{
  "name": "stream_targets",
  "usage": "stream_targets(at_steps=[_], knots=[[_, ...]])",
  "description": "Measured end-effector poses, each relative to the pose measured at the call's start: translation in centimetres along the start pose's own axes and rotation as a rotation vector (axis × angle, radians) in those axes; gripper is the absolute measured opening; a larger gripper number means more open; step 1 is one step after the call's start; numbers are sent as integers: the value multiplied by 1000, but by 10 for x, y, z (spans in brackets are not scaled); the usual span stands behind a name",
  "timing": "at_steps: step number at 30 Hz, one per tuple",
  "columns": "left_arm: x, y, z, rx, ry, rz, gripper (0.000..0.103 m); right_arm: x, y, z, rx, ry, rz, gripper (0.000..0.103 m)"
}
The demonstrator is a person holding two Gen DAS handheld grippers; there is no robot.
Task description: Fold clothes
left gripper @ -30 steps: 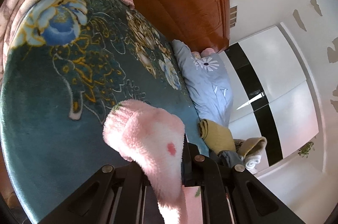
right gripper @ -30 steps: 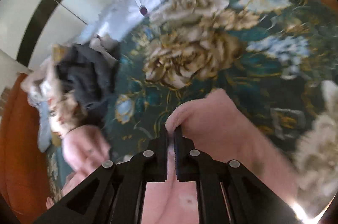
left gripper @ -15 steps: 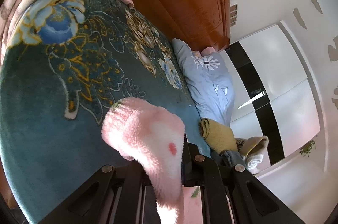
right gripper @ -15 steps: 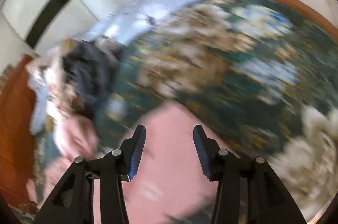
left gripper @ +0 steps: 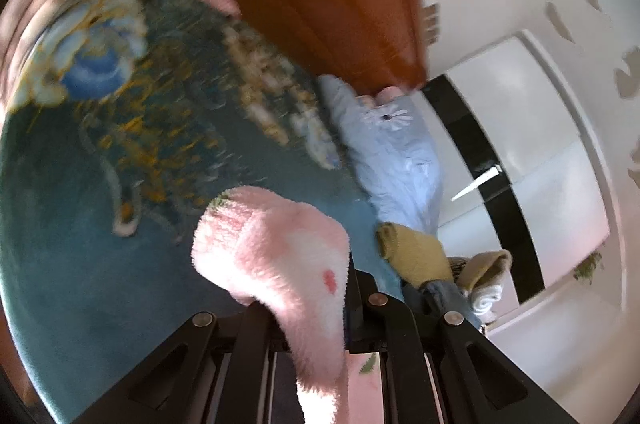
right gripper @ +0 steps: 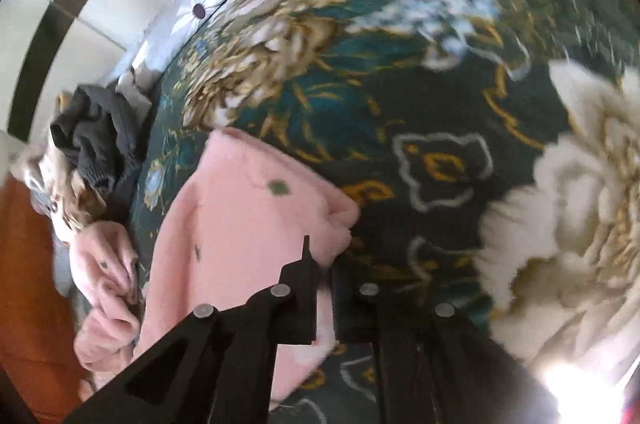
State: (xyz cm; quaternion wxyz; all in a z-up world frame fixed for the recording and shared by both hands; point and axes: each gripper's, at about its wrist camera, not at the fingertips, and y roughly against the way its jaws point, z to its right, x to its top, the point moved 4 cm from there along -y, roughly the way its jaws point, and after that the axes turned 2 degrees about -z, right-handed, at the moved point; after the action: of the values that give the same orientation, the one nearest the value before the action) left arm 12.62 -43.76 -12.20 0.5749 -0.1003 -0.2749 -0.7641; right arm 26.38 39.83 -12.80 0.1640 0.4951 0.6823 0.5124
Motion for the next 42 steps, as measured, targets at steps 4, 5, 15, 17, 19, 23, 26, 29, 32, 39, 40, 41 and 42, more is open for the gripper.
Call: stream_targets(at_steps=[4,5,15,17,19,23,26,29,32,39,40,41,42], knots=[[5,28,41,-170,-107,71,9,22,71,-33,114,66,158,5],[5,30,42,-159,-128,72,9,26,91,-35,133,84,203,5],[-18,1,-23,291,-113,-157,10,-19,66,106,-58,-86,103,5],[-21,2,-18,321,-160,-162,10,-22,59,113,-65,-103,84,5],[-18,3,-18,345,-185,-159,10,-24,56,116,-75,-100,75,5],[-21,2,-27,332,-146,-175,10,-22,52,115,-96,-77,67,5],[-23,-5,-30,348,-141,-195,10,-20,46,120,-114,-83,54,5],[-24,-6,-33,348,-128,-208,10,-24,40,124,-118,-103,47,5],[-22,-2,-36,333,-102,-218,13,-23,44,121,-120,-98,41,5],[-17,4,-39,320,-64,-228,14,-19,60,113,-102,-134,69,17],[-16,5,-38,323,-66,-224,16,-18,62,112,-108,-141,78,22],[-15,7,-37,324,-69,-222,18,-17,65,112,-117,-146,96,24],[-14,8,-36,326,-75,-217,20,-14,69,113,-123,-150,118,30]])
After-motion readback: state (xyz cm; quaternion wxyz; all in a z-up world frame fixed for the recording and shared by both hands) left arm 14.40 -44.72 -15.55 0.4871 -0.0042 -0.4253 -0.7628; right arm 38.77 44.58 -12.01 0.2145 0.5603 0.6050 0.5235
